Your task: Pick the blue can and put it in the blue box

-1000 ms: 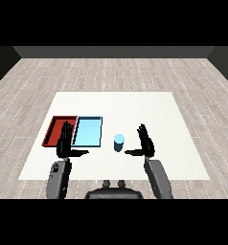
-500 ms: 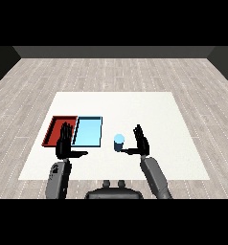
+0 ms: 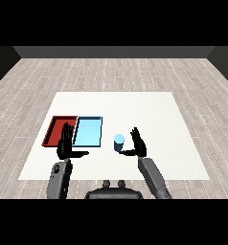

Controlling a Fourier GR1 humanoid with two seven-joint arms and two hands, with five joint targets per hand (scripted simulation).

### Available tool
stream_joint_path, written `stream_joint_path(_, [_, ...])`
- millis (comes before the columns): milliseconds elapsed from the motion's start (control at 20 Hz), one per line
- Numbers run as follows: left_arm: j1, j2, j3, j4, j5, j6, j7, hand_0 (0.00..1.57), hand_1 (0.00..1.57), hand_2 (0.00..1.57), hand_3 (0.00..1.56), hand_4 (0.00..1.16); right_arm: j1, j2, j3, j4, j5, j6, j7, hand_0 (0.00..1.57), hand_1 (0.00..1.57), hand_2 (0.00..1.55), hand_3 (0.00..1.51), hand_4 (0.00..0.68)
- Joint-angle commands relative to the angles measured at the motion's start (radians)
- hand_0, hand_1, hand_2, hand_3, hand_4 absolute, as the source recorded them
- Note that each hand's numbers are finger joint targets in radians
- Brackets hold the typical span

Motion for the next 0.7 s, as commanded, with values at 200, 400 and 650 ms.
stream_joint_path(200, [0.067, 0.012, 0.006, -0.064, 0.010, -0.016, -0.001, 0.00, 0.00, 0.00, 0.00, 0.00, -0.124, 0.000, 0.045, 0.204, -0.085, -0.014, -0.086, 0.00, 0.00, 0.00, 0.00, 0.000])
stream_joint_path(400, [0.047, -0.010, -0.006, -0.071, 0.012, 0.003, 0.014, 0.00, 0.00, 0.00, 0.00, 0.00, -0.111, 0.000, 0.089, 0.162, -0.086, -0.051, -0.067, 0.00, 0.00, 0.00, 0.00, 0.000])
stream_joint_path(650, [0.023, 0.005, 0.005, -0.049, 0.003, 0.002, 0.020, 0.00, 0.00, 0.00, 0.00, 0.00, -0.103, 0.000, 0.121, 0.146, -0.122, -0.079, -0.098, 0.00, 0.00, 0.00, 0.00, 0.000])
